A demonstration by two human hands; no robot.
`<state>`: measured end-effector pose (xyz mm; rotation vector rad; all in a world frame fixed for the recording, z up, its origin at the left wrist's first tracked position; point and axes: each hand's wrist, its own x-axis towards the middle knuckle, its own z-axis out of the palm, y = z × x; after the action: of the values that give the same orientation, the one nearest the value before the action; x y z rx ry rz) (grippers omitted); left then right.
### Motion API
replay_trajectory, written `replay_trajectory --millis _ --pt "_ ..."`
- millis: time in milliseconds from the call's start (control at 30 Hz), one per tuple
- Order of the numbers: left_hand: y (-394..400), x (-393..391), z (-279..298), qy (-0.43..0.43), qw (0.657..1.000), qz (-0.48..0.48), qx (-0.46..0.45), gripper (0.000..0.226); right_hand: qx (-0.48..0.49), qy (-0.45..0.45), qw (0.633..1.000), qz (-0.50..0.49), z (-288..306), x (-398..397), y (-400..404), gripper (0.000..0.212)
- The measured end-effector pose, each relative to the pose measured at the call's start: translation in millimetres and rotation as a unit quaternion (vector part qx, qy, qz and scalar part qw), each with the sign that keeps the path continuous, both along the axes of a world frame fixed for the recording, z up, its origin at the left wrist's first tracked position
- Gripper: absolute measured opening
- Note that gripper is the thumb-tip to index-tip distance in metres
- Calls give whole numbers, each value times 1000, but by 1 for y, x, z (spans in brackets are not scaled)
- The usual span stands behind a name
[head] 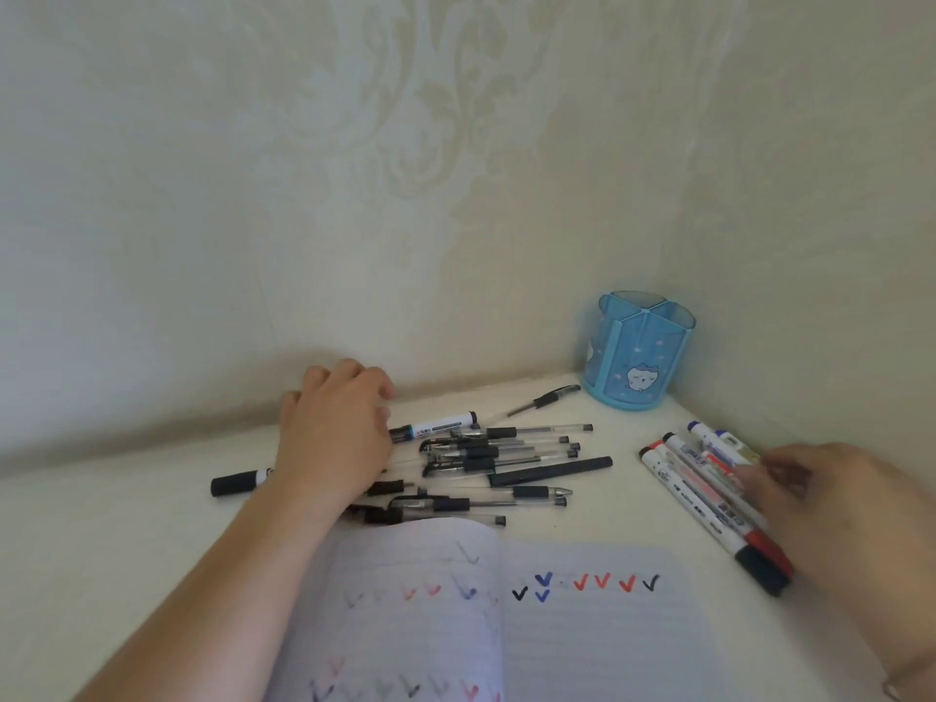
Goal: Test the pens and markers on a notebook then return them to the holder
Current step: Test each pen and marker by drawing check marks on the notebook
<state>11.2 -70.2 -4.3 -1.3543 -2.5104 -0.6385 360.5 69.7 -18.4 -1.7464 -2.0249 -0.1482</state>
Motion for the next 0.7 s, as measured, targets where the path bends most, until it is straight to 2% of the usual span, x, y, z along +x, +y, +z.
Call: replay_trajectory --millis 167,233,367,433,500,567,633,700 --pt "6 -2 -4 -13 998 -14 -65 26 21 60 998 30 11 -14 -14 27" --pt "8 -3 -6 -6 997 -9 -71 19 32 87 994 49 15 -18 -21 23" --pt "8 -5 -5 6 999 0 -42 10 50 123 987 91 29 -28 -42 6" --pt "6 0 1 -2 999 -26 30 8 32 159 978 135 36 -36 -55 6" --pt "4 13 12 -83 982 -124 117 11 6 209 959 190 38 -43 -66 6" --pt "-2 37 23 -166 944 -258 125 16 -60 244 933 259 38 -48 -76 27" --pt "-9 62 24 -149 912 -374 78 13 -163 287 883 335 35 -53 -87 54" --pt "-15 79 20 -108 887 -447 34 11 -192 353 824 399 30 -59 -96 55"
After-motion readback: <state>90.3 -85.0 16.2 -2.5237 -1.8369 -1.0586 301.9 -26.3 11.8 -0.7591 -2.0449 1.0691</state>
